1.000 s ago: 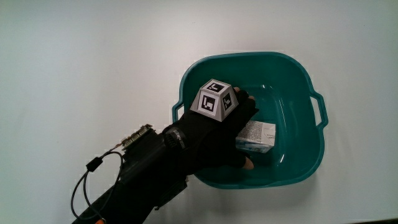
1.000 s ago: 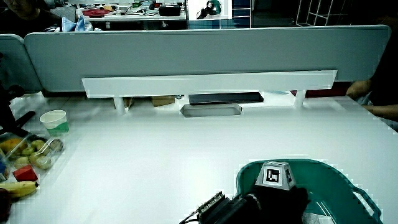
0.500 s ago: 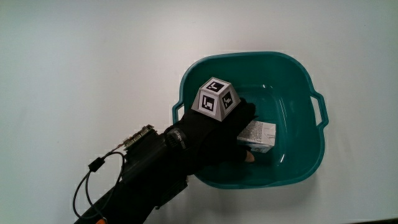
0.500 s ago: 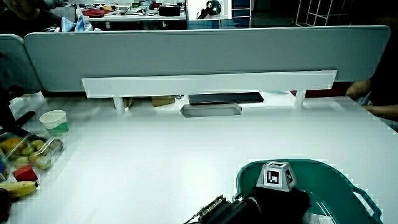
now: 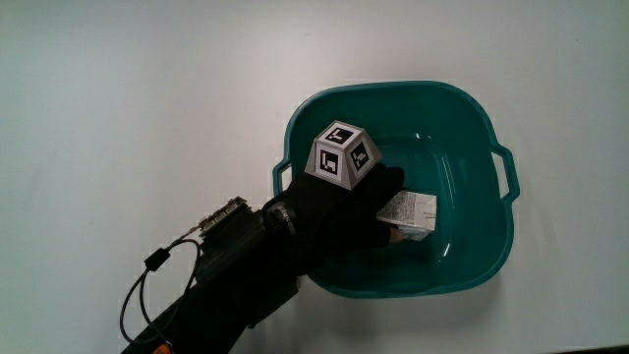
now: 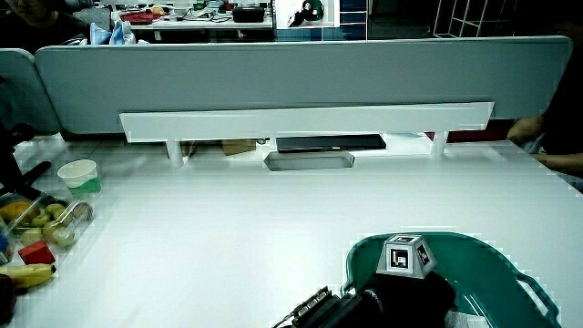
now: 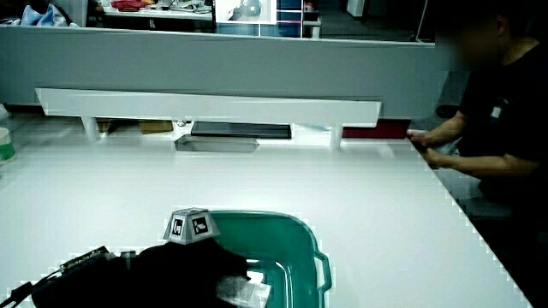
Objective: Pick milk from plate
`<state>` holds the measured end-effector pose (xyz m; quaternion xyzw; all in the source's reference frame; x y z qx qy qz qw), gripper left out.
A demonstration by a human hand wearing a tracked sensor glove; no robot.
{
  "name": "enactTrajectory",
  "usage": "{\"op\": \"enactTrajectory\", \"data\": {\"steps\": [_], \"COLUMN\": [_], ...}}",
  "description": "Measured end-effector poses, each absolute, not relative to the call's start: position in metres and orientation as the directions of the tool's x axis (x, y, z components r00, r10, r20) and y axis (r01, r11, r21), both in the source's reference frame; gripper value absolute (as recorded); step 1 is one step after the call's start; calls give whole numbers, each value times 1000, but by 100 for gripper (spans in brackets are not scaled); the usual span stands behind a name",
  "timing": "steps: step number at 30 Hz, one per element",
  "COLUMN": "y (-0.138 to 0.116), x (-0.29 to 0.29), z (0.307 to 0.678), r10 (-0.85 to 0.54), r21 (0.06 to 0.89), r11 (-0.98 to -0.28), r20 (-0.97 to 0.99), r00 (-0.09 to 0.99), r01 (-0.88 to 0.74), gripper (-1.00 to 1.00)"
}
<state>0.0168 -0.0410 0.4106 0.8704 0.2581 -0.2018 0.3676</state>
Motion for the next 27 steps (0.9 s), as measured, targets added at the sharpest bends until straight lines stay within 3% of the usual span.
{"op": "enactTrajectory", "data": {"steps": [7,16,27], "y": [-40,-41,-46], "x": [16,14,4], "z": [410,403,366], "r10": [309,316,370], "r21": [504,485,409], "r11": [-603,-610,-637], "r20": [-567,-577,-581], "r00": [764,753,725], "r01": [618,627,653], "gripper": [100,100,100]}}
